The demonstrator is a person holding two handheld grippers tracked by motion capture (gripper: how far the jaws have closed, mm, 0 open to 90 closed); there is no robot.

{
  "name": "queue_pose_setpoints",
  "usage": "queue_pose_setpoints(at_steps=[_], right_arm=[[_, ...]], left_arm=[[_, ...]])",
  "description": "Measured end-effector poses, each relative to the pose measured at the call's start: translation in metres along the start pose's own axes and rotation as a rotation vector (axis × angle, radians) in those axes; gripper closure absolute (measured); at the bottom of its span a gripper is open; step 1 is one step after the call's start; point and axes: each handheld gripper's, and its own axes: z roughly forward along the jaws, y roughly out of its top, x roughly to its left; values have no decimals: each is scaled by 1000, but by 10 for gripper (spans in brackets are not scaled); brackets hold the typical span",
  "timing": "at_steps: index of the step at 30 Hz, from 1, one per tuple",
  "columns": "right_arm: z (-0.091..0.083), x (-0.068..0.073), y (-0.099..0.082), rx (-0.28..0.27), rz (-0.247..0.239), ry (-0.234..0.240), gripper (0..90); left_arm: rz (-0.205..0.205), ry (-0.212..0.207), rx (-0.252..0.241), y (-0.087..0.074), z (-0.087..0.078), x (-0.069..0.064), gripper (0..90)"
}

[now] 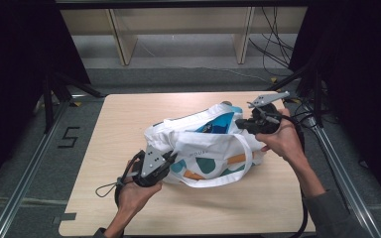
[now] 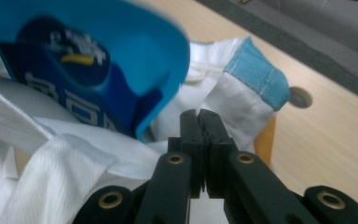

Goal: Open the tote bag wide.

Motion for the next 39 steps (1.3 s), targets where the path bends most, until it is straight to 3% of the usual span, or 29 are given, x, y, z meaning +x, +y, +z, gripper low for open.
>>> queue_pose_setpoints(at_steps=[3, 5, 7, 8, 9, 11, 12, 13, 14, 16, 17, 18, 20, 21, 22, 23, 24, 25, 26, 27, 28, 29, 31, 32, 34, 35, 36, 37, 39], right_arm=[[11, 0, -13, 17, 20, 35, 897], [16, -2, -18, 5, -11, 35, 897], [18, 4, -21, 0, 13, 35, 896], [20, 4, -23, -10, -3, 31, 896], [22, 8, -26, 13, 24, 42, 896], [30, 9, -34, 22, 10, 46, 896], [34, 11, -39, 33, 23, 48, 896], [41, 11, -44, 27, 4, 25, 896], [46, 11, -51, 51, 13, 36, 896], [50, 9, -58, 46, 45, 52, 896], [51, 7, -62, 44, 54, 47, 896], [51, 6, -65, 37, 42, 52, 896], [50, 9, -71, 22, 70, 55, 896], [49, 10, -75, 23, 77, 59, 896], [49, 8, -80, 37, 62, 49, 896], [51, 10, -85, 21, 82, 55, 896], [51, 10, -91, 53, 88, 69, 897], [56, 8, -98, 46, 93, 56, 897], [62, 9, -104, 34, 130, 66, 897], [67, 7, -111, 85, 111, 43, 897], [74, 8, -115, 126, 117, 54, 897], [83, 7, -120, 118, 113, 45, 897], [82, 3, -118, 137, 97, 38, 897], [81, 5, -117, 117, 139, 58, 896], [77, 2, -117, 103, 127, 73, 896], [79, 2, -118, 72, 150, 64, 896], [76, -1, -117, 89, 141, 92, 896], [79, -1, -118, 49, 155, 82, 896], [78, -4, -118, 76, 120, 65, 896]], left_arm=[[0, 9, -19, -7, 0, 0, 826], [14, 7, -25, -10, -2, -1, 826], [34, 6, -10, -15, -1, -3, 826], [39, -2, 21, -21, 2, -4, 827], [46, -4, 41, -28, 7, -5, 826], [15, -24, 102, -42, 17, -6, 829], [7, -42, 107, -46, 23, -5, 830], [13, -57, 136, -46, 25, -1, 830], [14, -76, 148, -45, 25, 1, 830], [0, -85, 150, -46, 26, 2, 829], [14, -74, 154, -47, 27, 0, 829], [25, -74, 175, -48, 27, -1, 829], [50, -87, 192, -51, 28, -3, 829], [35, -92, 204, -53, 28, -5, 829], [46, -93, 224, -56, 30, -6, 829], [48, -97, 245, -59, 32, -8, 829], [44, -102, 256, -64, 35, -9, 828], [45, -112, 266, -67, 38, -9, 827], [18, -116, 260, -69, 41, -9, 827], [6, -117, 261, -68, 43, -7, 827], [17, -112, 262, -67, 43, -7, 826], [20, -108, 259, -67, 43, -8, 825], [-26, -129, 273, -64, 38, -7, 796], [-63, -166, 273, -62, 34, -3, 748], [-132, -215, 234, -55, 17, 4, 697], [-140, -229, 222, -50, 6, 8, 690], [-169, -247, 187, -45, -4, 10, 680], [-182, -244, 160, -38, -15, 14, 679], [-189, -258, 94, -21, -34, 20, 679]])
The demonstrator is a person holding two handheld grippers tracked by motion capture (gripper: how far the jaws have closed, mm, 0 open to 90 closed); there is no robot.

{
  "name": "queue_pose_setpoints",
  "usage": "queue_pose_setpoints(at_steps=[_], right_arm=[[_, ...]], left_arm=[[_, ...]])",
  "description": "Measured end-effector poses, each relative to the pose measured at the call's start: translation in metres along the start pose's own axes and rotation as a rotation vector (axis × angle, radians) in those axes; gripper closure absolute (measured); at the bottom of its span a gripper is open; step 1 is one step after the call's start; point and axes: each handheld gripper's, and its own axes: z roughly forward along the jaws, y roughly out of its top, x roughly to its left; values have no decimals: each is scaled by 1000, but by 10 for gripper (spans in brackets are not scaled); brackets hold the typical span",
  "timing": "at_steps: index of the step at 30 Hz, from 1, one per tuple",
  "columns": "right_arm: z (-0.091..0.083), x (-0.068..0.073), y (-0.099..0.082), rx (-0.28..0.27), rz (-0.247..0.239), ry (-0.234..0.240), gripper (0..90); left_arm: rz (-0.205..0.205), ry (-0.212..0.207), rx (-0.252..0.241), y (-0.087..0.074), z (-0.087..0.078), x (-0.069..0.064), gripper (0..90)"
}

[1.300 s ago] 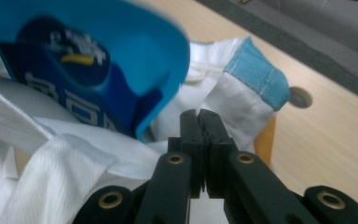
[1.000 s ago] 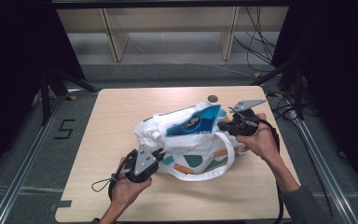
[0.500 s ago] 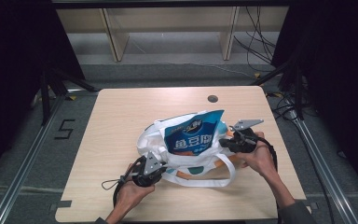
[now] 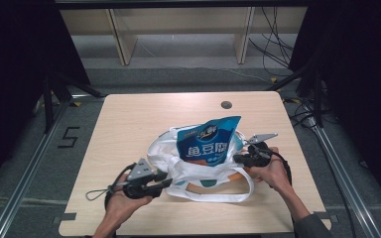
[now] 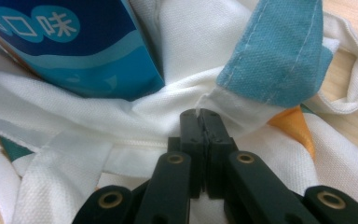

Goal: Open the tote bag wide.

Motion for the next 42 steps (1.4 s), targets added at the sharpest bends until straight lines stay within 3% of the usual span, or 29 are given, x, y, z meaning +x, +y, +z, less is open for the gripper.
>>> queue_pose_setpoints(at_steps=[1, 3, 4, 5, 6, 7, 8, 9, 10, 11, 12, 13, 17, 19, 20, 21, 23, 24, 25, 26, 27, 28, 29, 31, 32, 35, 36, 38, 42], right_arm=[[-3, 0, 1, 28, -13, -8, 896], [-3, 0, 1, 27, -16, -14, 895], [-3, 3, 2, 14, 10, 15, 895], [-3, 2, 1, 19, -12, 6, 895], [-1, 2, 0, -14, -13, -7, 895], [-2, 2, 0, -1, -12, -10, 895], [-2, 2, 1, -3, -13, -9, 895], [-4, 3, 2, 11, -1, 17, 895], [-4, 3, 1, 9, -3, 12, 895], [0, 4, 0, -36, 12, 5, 895], [-2, 3, 0, -17, 7, 8, 895], [-4, 0, 0, 16, -15, 10, 895], [-2, -2, -2, 26, -32, -5, 895], [3, -3, -4, 0, -37, -19, 895], [5, -2, -5, 5, -33, -19, 896], [6, -2, -5, 21, -37, -27, 896], [11, -1, -8, 54, -60, -51, 895], [14, -1, -9, 30, -58, -58, 896], [11, 0, -7, 60, -46, -41, 895], [14, -1, -8, 10, -42, -33, 895], [10, 1, -7, 49, -17, -11, 894], [11, -1, -7, 3, -28, -27, 893], [7, -2, -6, 14, -35, -41, 890], [-3, 0, -1, -22, -1, 3, 887], [-9, 1, 2, -42, 7, 12, 883], [-24, 3, 8, -106, 8, 11, 859], [-30, 4, 10, -121, 11, 31, 853], [-40, 10, 13, -154, 28, 37, 851], [-50, 27, 16, -179, -10, 78, 835]], left_arm=[[13, 24, -28, 9, -9, 1, 682], [70, 94, -38, 30, -19, 9, 715], [70, 136, -39, 38, -21, 14, 735], [75, 156, -34, 46, -19, 22, 761], [64, 185, -26, 52, -14, 30, 803], [84, 216, -12, 56, -7, 39, 828], [96, 232, 21, 57, 0, 47, 850], [76, 248, 45, 56, 9, 52, 859], [85, 257, 66, 53, 17, 60, 866], [56, 253, 83, 47, 24, 66, 867], [29, 235, 83, 40, 32, 72, 872], [21, 244, 102, 31, 39, 76, 875], [-66, 245, 187, -14, 66, 90, 893], [-93, 235, 237, -41, 81, 97, 894], [-117, 230, 233, -48, 83, 98, 893], [-107, 230, 252, -45, 82, 98, 894], [-54, 254, 260, -41, 83, 93, 893], [-33, 260, 254, -41, 83, 92, 894], [-49, 249, 254, -40, 81, 93, 893], [-71, 246, 236, -39, 77, 94, 889], [-101, 226, 219, -37, 72, 95, 871], [-117, 225, 186, -34, 69, 94, 850], [-129, 233, 149, -31, 65, 91, 823], [-121, 235, 103, -23, 56, 84, 802], [-109, 224, 99, -20, 51, 82, 797], [-139, 193, 43, -14, 45, 72, 767], [-154, 187, 21, -12, 44, 68, 763], [-151, 178, -1, -7, 40, 60, 740], [-176, 136, -39, 2, 38, 44, 710]])
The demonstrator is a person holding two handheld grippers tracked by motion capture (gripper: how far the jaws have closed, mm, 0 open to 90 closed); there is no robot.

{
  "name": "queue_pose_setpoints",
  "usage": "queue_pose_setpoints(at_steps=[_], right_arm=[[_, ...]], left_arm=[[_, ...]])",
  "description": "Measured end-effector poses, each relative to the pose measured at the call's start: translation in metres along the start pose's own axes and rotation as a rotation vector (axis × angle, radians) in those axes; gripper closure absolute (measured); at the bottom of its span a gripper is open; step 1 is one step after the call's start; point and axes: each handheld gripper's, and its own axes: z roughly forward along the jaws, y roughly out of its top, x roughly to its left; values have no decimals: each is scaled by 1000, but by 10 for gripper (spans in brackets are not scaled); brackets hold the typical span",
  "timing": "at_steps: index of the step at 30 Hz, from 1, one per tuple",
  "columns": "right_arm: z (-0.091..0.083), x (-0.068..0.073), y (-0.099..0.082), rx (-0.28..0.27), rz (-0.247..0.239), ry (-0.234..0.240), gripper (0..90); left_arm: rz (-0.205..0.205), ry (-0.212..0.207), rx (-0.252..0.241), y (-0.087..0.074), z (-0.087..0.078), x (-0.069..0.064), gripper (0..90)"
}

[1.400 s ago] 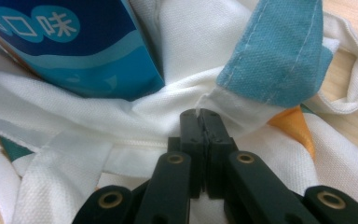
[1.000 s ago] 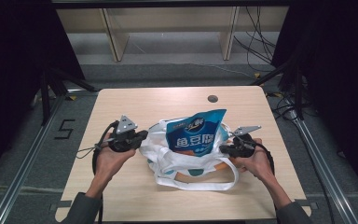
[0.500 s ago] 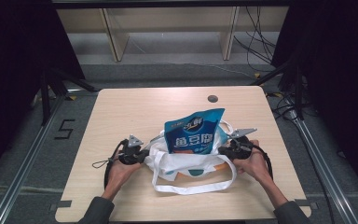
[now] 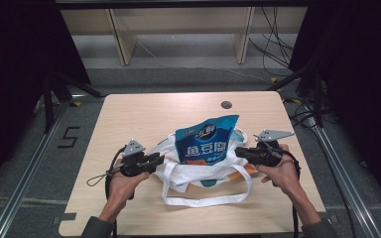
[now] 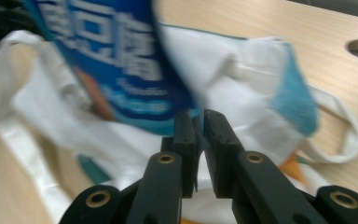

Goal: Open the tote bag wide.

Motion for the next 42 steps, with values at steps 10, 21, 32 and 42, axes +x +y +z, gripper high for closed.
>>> queue_pose_setpoints(at_steps=[10, 21, 32, 42], right_arm=[[36, 20, -29, 179, -111, 30, 867], [54, 19, -38, 195, -102, 34, 900], [7, -13, 0, -34, -16, -40, 809], [14, -35, 5, -35, 66, -107, 669]], left_arm=[[75, -22, 71, -23, 23, -15, 761], [132, 16, 124, -38, 38, -12, 826], [11, 14, -27, -6, 4, 2, 671], [-20, 43, -7, -7, 3, 16, 563]])
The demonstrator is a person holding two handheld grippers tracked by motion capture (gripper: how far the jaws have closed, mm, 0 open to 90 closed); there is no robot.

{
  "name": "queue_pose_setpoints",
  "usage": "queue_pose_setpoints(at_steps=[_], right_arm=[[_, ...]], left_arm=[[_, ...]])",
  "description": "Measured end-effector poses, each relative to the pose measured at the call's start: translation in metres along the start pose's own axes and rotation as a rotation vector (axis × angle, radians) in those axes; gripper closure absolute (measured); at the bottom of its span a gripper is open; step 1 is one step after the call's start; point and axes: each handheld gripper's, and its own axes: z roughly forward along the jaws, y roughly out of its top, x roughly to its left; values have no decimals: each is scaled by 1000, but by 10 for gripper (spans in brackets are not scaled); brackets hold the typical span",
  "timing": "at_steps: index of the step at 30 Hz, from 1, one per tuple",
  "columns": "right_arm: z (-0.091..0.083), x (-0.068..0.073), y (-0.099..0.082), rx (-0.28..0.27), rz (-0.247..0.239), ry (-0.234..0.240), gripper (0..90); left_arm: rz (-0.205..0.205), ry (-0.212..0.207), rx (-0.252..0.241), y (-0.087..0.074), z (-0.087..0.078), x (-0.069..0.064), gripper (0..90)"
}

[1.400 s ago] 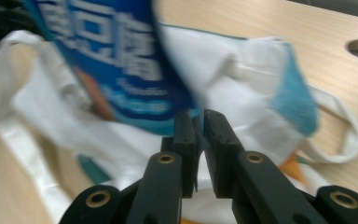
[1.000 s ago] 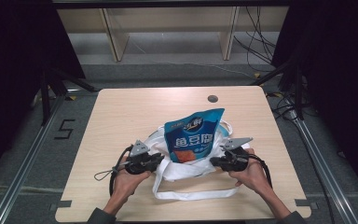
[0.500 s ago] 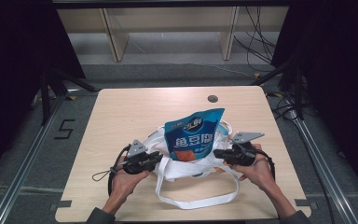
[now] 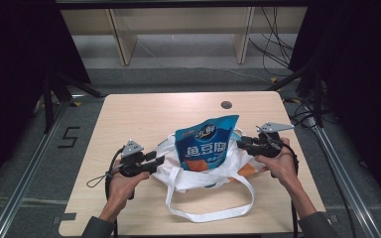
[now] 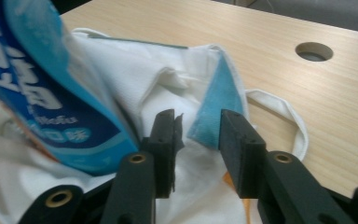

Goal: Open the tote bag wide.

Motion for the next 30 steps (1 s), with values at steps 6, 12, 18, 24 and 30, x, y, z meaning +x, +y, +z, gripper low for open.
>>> queue_pose_setpoints(at_steps=[6, 12, 18, 24, 30], right_arm=[[-2, -2, 2, -34, -5, -4, 605], [-6, -5, 2, -37, 7, -31, 523], [-13, -7, -2, -5, 38, -31, 466], [-20, -10, -8, -4, 34, -19, 440], [-28, -10, -13, 7, 25, -43, 411]], left_arm=[[-9, 12, 12, -1, -1, 3, 508], [9, 18, 39, -3, -2, 2, 449], [0, 21, 54, -7, -6, 6, 397], [-11, 28, 48, -10, -13, 12, 372], [-6, 20, 52, -18, -19, 14, 342]])
